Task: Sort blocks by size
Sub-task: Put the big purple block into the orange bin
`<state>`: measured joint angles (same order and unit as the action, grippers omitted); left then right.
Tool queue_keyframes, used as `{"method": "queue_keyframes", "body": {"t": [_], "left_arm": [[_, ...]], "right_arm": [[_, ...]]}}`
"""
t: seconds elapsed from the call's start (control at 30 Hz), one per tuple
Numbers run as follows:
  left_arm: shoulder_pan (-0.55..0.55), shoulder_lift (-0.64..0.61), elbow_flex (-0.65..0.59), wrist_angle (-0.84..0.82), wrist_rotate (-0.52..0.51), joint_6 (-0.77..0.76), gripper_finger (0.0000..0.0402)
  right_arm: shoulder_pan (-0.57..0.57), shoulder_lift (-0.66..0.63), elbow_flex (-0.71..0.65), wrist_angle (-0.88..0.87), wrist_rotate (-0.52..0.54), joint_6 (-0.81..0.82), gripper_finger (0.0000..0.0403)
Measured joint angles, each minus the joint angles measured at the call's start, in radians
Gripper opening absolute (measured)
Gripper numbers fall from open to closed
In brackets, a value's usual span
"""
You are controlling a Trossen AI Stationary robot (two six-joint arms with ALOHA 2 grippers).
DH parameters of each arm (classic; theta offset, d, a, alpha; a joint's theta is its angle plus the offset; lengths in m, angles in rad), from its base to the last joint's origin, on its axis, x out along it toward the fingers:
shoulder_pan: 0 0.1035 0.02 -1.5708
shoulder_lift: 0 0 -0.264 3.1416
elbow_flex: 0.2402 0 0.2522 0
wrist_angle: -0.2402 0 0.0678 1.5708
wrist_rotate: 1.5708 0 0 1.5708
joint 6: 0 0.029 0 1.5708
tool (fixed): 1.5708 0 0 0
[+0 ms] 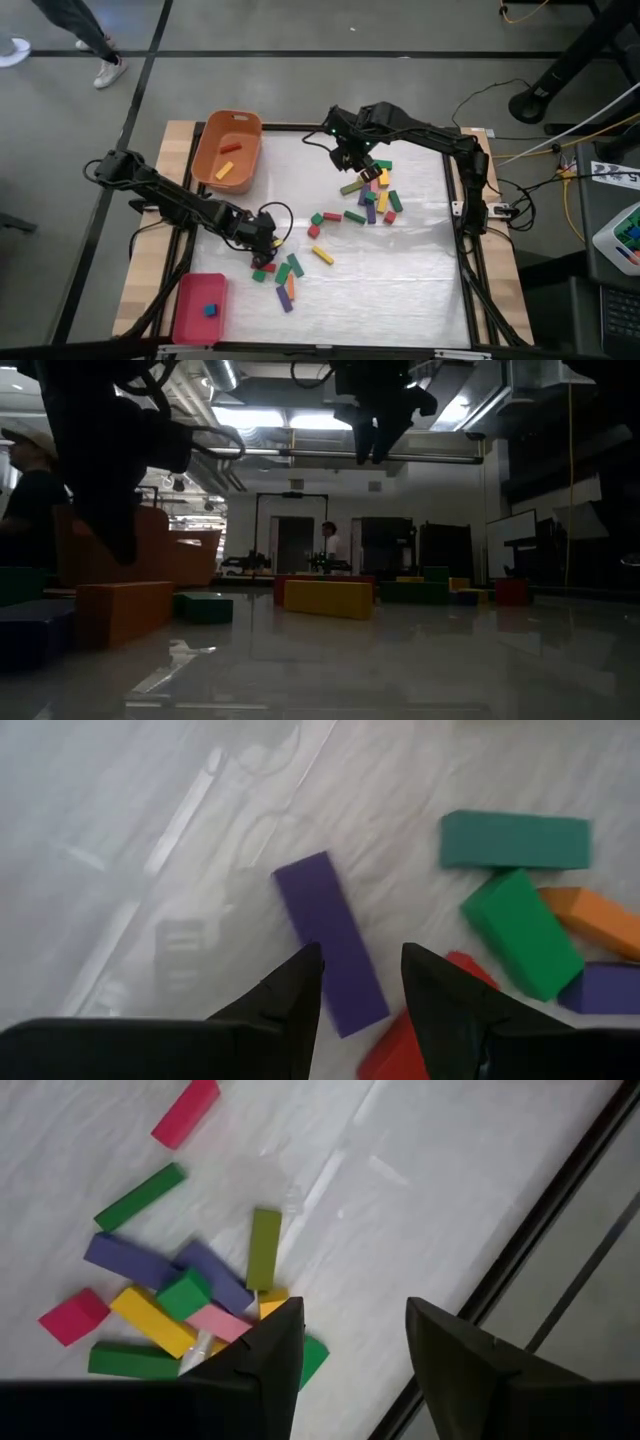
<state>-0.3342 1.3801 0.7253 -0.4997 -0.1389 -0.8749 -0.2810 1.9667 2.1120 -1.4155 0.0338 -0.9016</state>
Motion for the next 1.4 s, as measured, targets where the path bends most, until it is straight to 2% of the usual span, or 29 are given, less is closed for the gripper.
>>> {"method": "queue_keyframes", "body": {"t": [0.23,0.47,0.7,0.9,1.4], "left_arm": [[0.007,0.009,0.0,0.041,-0.002,0.044,0.0127],[0.009,0.084,0.0,0.048,-0.005,0.018,0.0127],[0.013,0.116,0.002,0.065,-0.008,0.014,0.0127],[0.017,0.122,0.001,0.08,-0.024,0.071,0.0127],[0.042,0.132,0.002,0.065,-0.033,0.048,0.0127]], "right_arm": [[0.0,0.0,0.0,-0.061,0.0,0.018,0.0177],[0.0,0.0,0.0,-0.163,0.0,0.04,0.0177],[0.0,-0.012,-0.001,-0.156,0.001,0.041,0.0177],[-0.001,-0.014,-0.001,-0.155,0.001,0.041,0.0177],[-0.001,-0.014,-0.001,-0.146,0.004,0.034,0.0177]]}}
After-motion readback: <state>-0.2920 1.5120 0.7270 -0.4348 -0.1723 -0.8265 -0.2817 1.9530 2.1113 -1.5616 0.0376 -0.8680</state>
